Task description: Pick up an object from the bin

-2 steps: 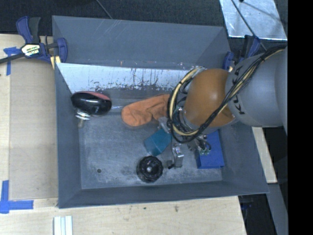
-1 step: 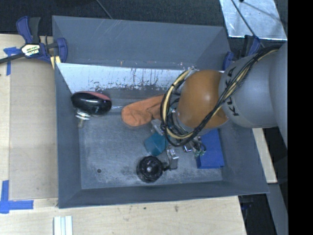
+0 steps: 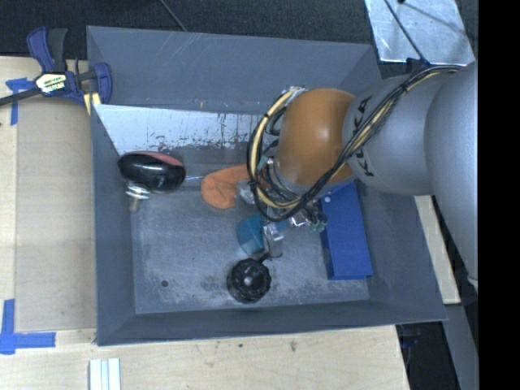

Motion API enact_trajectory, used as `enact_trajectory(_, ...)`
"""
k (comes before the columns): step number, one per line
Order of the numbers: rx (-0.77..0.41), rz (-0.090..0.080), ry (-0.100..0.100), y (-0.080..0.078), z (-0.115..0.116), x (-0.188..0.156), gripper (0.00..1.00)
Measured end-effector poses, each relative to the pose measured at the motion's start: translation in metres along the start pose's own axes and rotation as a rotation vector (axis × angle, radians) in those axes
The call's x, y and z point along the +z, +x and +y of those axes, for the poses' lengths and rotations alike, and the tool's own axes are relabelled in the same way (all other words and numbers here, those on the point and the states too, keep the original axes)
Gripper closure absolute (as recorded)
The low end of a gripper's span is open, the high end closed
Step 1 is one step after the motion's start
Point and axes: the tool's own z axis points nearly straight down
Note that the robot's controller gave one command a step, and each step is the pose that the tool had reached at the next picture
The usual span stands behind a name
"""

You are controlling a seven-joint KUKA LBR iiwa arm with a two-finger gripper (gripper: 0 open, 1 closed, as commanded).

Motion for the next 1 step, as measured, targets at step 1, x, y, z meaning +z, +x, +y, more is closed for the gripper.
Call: enact_trajectory(1, 0.102, -0.009, 0.001, 0.0270, 0.0251, -0.0014, 1.00)
